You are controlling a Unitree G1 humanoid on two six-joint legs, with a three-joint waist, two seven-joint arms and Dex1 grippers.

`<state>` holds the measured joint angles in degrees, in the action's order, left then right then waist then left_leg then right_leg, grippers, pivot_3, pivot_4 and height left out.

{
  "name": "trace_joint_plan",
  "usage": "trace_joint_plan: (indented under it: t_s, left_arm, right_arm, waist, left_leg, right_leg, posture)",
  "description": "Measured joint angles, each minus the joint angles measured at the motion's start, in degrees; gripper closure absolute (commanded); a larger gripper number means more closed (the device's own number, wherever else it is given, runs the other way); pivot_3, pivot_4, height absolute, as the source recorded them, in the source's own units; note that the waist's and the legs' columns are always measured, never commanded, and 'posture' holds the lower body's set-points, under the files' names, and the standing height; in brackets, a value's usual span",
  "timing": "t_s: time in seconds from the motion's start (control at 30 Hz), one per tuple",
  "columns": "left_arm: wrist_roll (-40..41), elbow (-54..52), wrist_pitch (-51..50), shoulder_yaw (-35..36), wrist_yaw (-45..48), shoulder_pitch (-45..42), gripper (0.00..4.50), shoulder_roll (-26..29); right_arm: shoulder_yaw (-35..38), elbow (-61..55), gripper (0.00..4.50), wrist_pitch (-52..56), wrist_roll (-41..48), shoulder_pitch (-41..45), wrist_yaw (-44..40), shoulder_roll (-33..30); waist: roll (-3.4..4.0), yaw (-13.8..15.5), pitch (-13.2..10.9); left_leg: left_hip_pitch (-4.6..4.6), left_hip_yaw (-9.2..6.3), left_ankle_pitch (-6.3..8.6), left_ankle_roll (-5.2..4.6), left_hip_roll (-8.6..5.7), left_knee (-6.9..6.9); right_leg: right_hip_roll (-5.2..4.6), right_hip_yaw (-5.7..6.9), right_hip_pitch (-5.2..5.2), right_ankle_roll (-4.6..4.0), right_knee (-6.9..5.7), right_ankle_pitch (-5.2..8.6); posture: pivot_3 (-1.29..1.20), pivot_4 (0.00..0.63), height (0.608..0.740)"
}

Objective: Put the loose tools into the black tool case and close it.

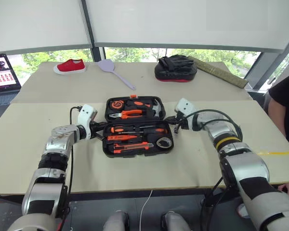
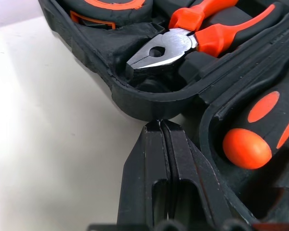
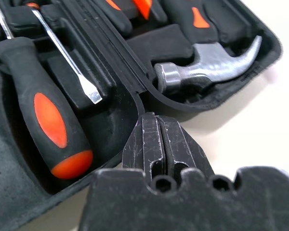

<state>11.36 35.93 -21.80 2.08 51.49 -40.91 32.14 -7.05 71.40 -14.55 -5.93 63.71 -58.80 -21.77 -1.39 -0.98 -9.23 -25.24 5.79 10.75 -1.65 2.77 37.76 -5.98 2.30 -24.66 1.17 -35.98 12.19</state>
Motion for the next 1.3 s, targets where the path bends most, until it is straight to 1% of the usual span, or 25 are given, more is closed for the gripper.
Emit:
trace_joint_plan:
  t_s: [0.13, 0.27, 0.37, 0.5, 0.67, 0.73, 0.77, 0.8, 0.83, 0.87, 0.97, 1.0, 1.03, 1.07, 1.13, 1.17, 1.23, 1.3]
  left_arm:
    - [1.94, -7.11, -2.11, 0.6, 3.26, 5.15, 4.41, 1.29]
    - [3.79, -15.5, -4.74, 1.58, 3.97, 10.93, 4.41, 2.13]
    - [4.61, -19.72, -6.65, 2.22, 3.41, 13.64, 4.41, 2.32]
    - [5.08, -21.95, -7.81, 2.9, 2.97, 15.08, 4.41, 2.5]
    - [5.73, -22.69, -8.71, 2.99, 2.25, 15.36, 4.41, 3.4]
    - [5.92, -22.68, -11.47, 3.15, 1.21, 15.29, 3.91, 4.29]
    - [6.06, -22.68, -14.92, 3.12, 1.05, 15.29, 3.71, 6.23]
    - [6.15, -22.67, -16.34, 3.18, 1.11, 15.31, 3.42, 7.43]
    - [6.96, -22.74, -19.04, 3.7, 1.71, 15.31, 2.98, 9.82]
    - [7.34, -22.73, -21.22, 4.51, 2.12, 15.32, 2.61, 11.63]
    - [9.02, -22.36, -27.95, 5.78, 2.34, 14.16, 1.44, 14.44]
    - [9.08, -21.97, -31.76, 5.56, 1.54, 12.76, 1.12, 15.02]
    - [9.11, -21.26, -37.72, 4.88, 0.3, 10.27, 0.72, 16.02]
    - [9.13, -21.27, -40.98, 4.35, -0.29, 8.85, 0.36, 16.99]
    - [10.41, -18.16, -46.68, 5.59, -1.29, 3.28, 0.33, 16.35]
    - [11.37, -15.93, -48.66, 7.12, -2.22, -0.88, 0.33, 14.32]
    - [11.91, -13.25, -49.84, 7.97, -4.46, -6.76, 0.33, 11.05]
    - [11.75, -10.29, -49.73, 7.88, -6.58, -10.5, 0.33, 8.74]
  right_arm:
    - [1.07, -4.47, 4.5, 0.01, 1.77, -3.84, -4.82, -1.38]
    - [1.28, -11.69, 4.5, 0.41, 3.57, -9.2, -7.72, -2.39]
    - [1.25, -17.9, 4.5, 2.59, 4.8, -12.78, -9.0, -3.15]
    - [0.98, -25.38, 4.5, 6.13, 6.08, -16.96, -9.86, -4.02]
    - [0.75, -31.81, 4.5, 10.37, 6.99, -19.7, -9.76, -4.92]
    - [0.58, -32.77, 4.5, 10.99, 7.03, -19.96, -9.42, -4.97]
    - [0.05, -33.24, 4.5, 11.5, 6.58, -20.08, -8.88, -5.61]
    - [-0.13, -33.3, 4.5, 11.89, 6.4, -20.33, -8.65, -6.35]
    - [0.15, -34.05, 4.5, 14.56, 6.66, -21.09, -8.49, -8.01]
    - [0.94, -35.08, 4.21, 17.64, 7.34, -21.71, -8.6, -9.02]
    - [1.52, -38.85, 3.37, 24.13, 9.41, -22.31, -9.76, -10.86]
    - [1.5, -40.72, 3.08, 26.76, 9.63, -22.37, -9.83, -11.38]
    - [1.11, -43.26, 2.71, 31.93, 9.51, -22.22, -9.38, -12.17]
    - [0.78, -44.43, 2.33, 35.77, 9.37, -21.81, -8.87, -12.71]
    - [0.7, -45.04, 1.69, 49.19, 9.44, -18.49, -6.61, -13.27]
    - [0.39, -45.01, 1.27, 56.64, 9.48, -15.31, -5.42, -13.11]
    - [-0.85, -45.25, 0.68, 66.13, 9.59, -9.08, -4.03, -11.82]
    - [-1.63, -44.57, 0.68, 73.58, 9.79, -4.19, -2.27, -10.19]
  waist:
    - [0.0, -0.08, 0.0]
    - [0.0, -0.07, 0.0]
    - [0.0, 0.03, 0.0]
    - [0.0, 0.11, 0.0]
    - [0.0, 0.17, 0.0]
    - [0.0, 0.15, 0.0]
    - [-0.01, 0.12, -0.01]
    - [-0.01, 0.11, -0.01]
    - [0.0, 0.13, -0.02]
    - [0.0, 0.17, -0.02]
    - [0.0, 0.15, -0.03]
    - [0.0, 0.18, -0.03]
    - [-0.04, 0.27, -0.05]
    - [-0.06, 0.25, -0.06]
    - [-0.07, 0.28, -0.13]
    - [-0.09, 0.39, -0.19]
    - [-0.09, 0.28, -0.19]
    - [-0.1, 0.11, -0.18]
  left_leg:
    - [0.0, -0.02, 0.07, 0.02, 0.02, 0.0]
    - [0.02, -0.03, 0.1, 0.02, 0.04, 0.0]
    - [0.04, -0.04, 0.09, 0.04, 0.04, 0.02]
    - [0.09, -0.06, 0.06, 0.09, 0.04, 0.05]
    - [0.11, -0.08, 0.05, 0.1, 0.04, 0.07]
    - [0.11, -0.09, 0.05, 0.1, 0.04, 0.07]
    - [0.1, -0.09, 0.05, 0.1, 0.04, 0.07]
    - [0.1, -0.09, 0.05, 0.1, 0.04, 0.07]
    - [0.1, -0.08, 0.05, 0.1, 0.04, 0.07]
    - [0.1, -0.08, 0.05, 0.1, 0.04, 0.07]
    - [0.1, -0.14, 0.04, 0.1, 0.04, 0.08]
    - [0.11, -0.14, 0.03, 0.12, 0.04, 0.09]
    - [0.1, -0.19, -0.01, 0.14, 0.03, 0.1]
    - [0.1, -0.21, -0.03, 0.16, 0.04, 0.1]
    - [0.06, -0.2, -0.13, 0.17, 0.02, 0.11]
    - [-0.04, -0.23, -0.25, 0.18, 0.02, 0.11]
    - [-0.06, -0.29, -0.32, 0.19, 0.03, 0.11]
    - [-0.02, -0.29, -0.33, 0.19, 0.06, 0.11]
  right_leg:
    - [0.0, 0.0, 0.04, 0.01, -0.02, 0.01]
    - [0.0, 0.0, 0.06, 0.02, 0.01, 0.01]
    - [-0.01, 0.0, 0.05, 0.02, 0.09, 0.02]
    - [-0.01, 0.0, 0.05, 0.01, -0.02, 0.02]
    - [0.0, 0.0, 0.06, 0.01, -0.03, 0.02]
    - [0.0, 0.0, 0.05, 0.01, -0.04, 0.02]
    - [0.02, 0.0, 0.03, 0.01, -0.05, 0.02]
    - [0.02, 0.0, 0.02, 0.01, -0.05, 0.02]
    - [0.01, -0.01, 0.02, 0.01, -0.04, 0.03]
    - [0.01, -0.01, 0.02, 0.01, -0.03, 0.03]
    - [0.0, -0.01, 0.02, 0.02, -0.07, 0.03]
    - [0.01, -0.01, 0.02, 0.02, -0.09, 0.03]
    - [0.04, 0.01, 0.02, 0.05, -0.11, 0.05]
    - [0.04, 0.01, 0.02, 0.05, -0.12, 0.06]
    - [0.03, -0.02, -0.06, 0.05, -0.14, 0.06]
    - [0.03, -0.01, -0.18, 0.04, -0.17, 0.03]
    - [0.05, -0.02, -0.23, -0.03, -0.25, -0.03]
    - [0.16, -0.03, -0.2, -0.13, -0.27, -0.08]
  posture:
    - [0.0, 0.15, 0.74]
    - [0.0, 0.15, 0.74]
    - [0.0, 0.15, 0.74]
    - [0.0, 0.15, 0.74]
    - [0.0, 0.15, 0.74]
    - [0.0, 0.15, 0.74]
    - [0.0, 0.15, 0.74]
    - [0.0, 0.15, 0.74]
    - [0.0, 0.15, 0.74]
    - [0.0, 0.15, 0.74]
    - [0.0, 0.15, 0.74]
    - [0.0, 0.15, 0.74]
    - [0.0, 0.15, 0.74]
    - [0.0, 0.15, 0.74]
    - [0.0, 0.15, 0.74]
    - [0.0, 0.15, 0.74]
    - [0.0, 0.15, 0.74]
    - [0.0, 0.15, 0.74]
